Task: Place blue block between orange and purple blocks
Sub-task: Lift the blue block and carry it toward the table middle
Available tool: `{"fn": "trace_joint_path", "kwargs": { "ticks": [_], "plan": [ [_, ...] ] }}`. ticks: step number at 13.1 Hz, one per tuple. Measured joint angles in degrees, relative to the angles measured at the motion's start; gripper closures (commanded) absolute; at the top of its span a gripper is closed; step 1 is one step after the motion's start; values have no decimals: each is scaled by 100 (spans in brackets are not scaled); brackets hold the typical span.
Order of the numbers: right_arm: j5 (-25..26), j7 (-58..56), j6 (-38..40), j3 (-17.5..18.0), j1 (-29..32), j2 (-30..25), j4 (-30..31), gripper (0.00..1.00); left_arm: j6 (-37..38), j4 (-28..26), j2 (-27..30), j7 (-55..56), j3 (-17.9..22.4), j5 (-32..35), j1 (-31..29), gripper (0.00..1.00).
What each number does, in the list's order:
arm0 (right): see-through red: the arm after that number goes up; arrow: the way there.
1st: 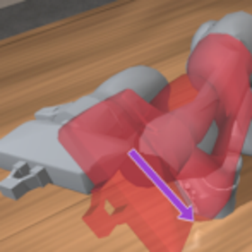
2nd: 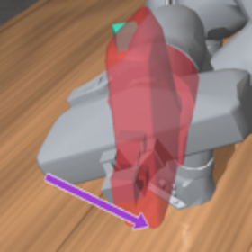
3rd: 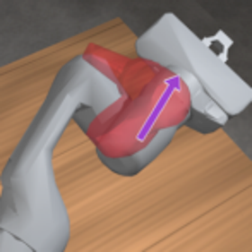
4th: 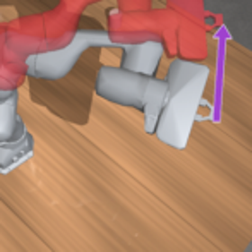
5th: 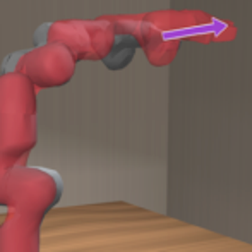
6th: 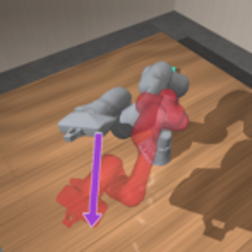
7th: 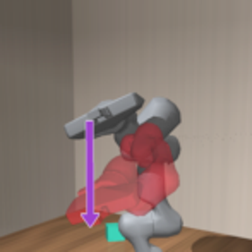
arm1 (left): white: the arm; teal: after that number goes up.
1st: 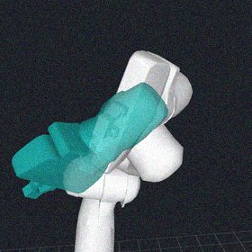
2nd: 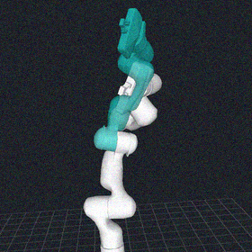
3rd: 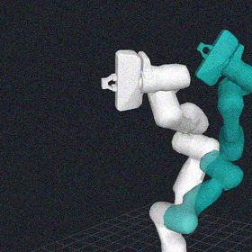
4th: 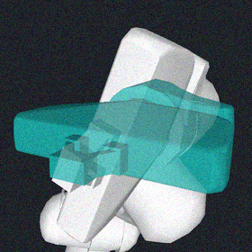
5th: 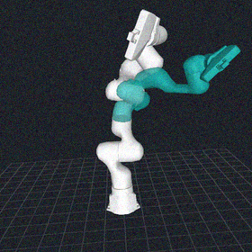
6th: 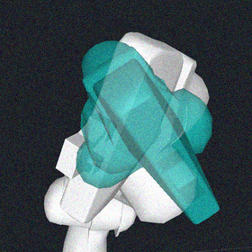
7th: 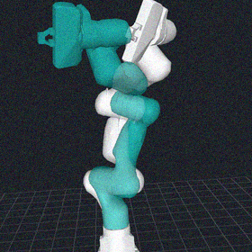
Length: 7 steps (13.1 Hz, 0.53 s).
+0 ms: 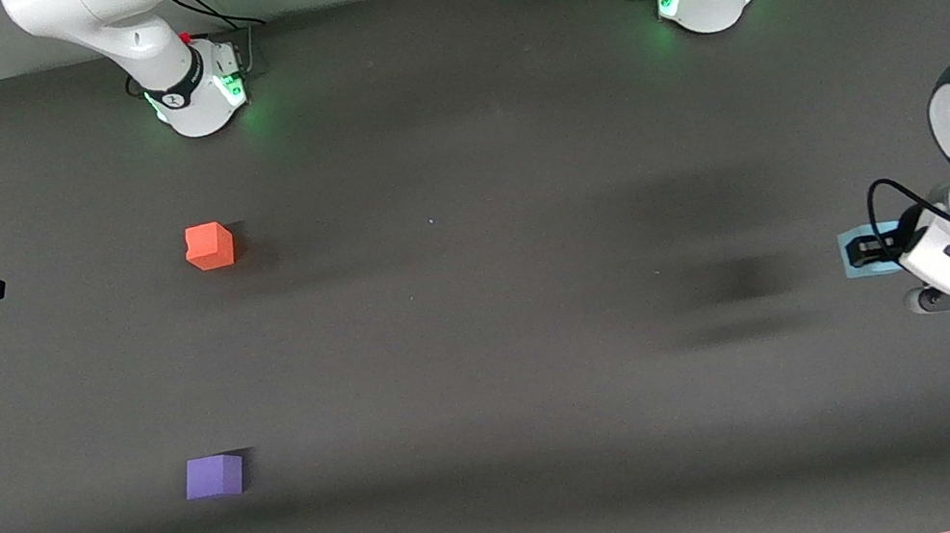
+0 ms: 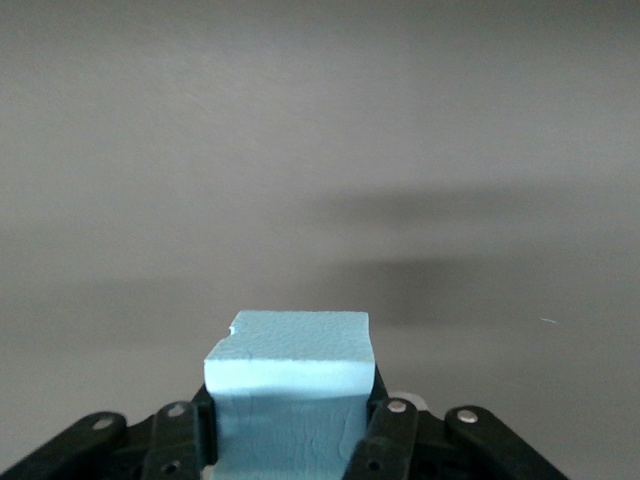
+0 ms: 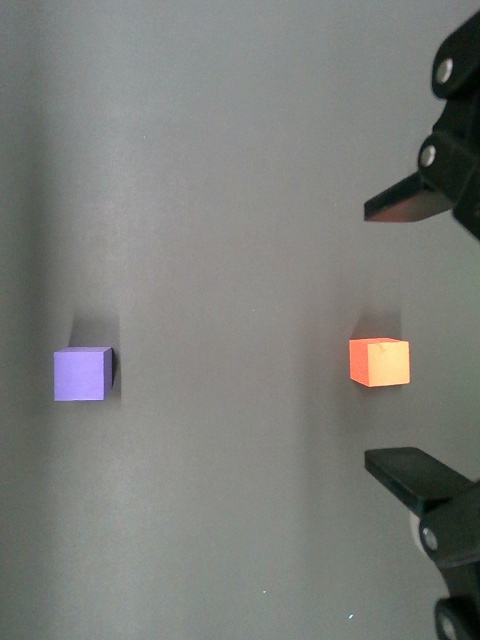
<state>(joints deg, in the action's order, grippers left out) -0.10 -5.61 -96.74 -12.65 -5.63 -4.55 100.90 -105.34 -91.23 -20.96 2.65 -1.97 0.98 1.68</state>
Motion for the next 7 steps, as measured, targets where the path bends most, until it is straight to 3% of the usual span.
{"fn": "trace_joint_path", "kwargs": {
  "ticks": [2, 7],
  "plan": [
    [0, 0, 0, 0, 0, 0, 0, 0, 325, 318, 4, 835, -316, -6, 271, 58],
    [0, 0, 0, -14, 2, 9, 0, 0, 317, 536, -88, 3031, -1072, -13, 1244, 58]
  ]
}}
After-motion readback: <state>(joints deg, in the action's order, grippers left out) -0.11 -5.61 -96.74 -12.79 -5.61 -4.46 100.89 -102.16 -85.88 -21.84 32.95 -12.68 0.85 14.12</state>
